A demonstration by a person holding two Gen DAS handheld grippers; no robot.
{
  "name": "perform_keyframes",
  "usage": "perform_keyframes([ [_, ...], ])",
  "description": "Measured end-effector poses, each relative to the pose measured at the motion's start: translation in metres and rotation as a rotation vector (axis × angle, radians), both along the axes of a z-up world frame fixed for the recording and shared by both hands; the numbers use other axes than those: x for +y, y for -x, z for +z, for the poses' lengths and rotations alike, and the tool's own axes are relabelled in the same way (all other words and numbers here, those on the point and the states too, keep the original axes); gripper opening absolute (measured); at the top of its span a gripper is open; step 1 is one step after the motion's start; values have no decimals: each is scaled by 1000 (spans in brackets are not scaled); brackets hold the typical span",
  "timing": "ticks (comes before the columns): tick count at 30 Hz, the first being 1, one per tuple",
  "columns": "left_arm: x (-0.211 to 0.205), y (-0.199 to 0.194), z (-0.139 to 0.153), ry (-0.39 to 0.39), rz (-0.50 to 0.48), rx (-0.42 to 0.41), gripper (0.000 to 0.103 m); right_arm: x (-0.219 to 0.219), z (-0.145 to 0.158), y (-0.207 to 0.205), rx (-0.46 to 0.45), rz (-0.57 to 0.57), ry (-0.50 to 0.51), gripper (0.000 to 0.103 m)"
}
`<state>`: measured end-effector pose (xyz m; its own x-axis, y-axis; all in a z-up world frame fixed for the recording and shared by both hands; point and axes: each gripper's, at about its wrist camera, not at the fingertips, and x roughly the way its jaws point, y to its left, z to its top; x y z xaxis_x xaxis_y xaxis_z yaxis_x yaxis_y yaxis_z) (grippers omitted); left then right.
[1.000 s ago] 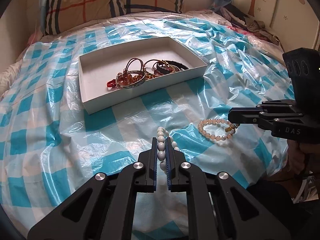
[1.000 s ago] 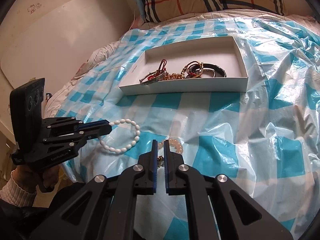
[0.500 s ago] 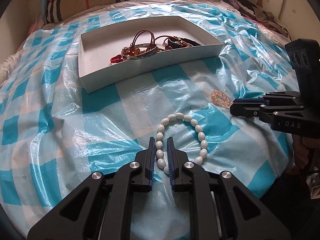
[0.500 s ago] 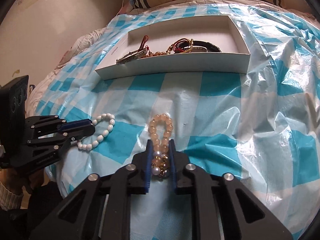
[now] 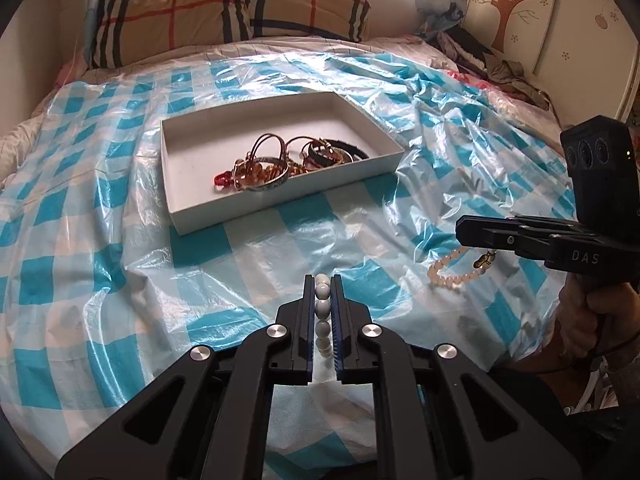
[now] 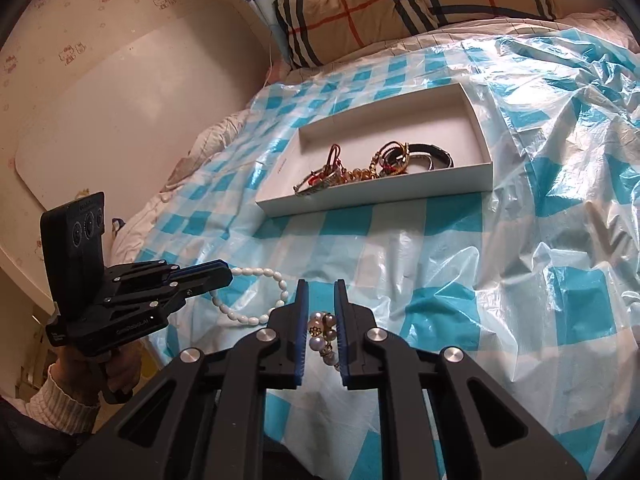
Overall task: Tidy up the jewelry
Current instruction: 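Carry the white bead and pink pearl bracelets over the white box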
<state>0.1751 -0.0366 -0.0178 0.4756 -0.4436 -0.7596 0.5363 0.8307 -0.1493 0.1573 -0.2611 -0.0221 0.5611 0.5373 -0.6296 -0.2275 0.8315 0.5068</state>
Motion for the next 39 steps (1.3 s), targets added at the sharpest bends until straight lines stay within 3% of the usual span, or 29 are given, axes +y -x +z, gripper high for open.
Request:
perform_keyframes([
  [12, 4, -9, 16, 50, 13, -29, 7, -3, 11, -14, -30, -12, -73, 13],
  [39, -37, -85, 15, 65, -33, -68, 7, 9, 21, -108, -100, 30, -90, 13],
])
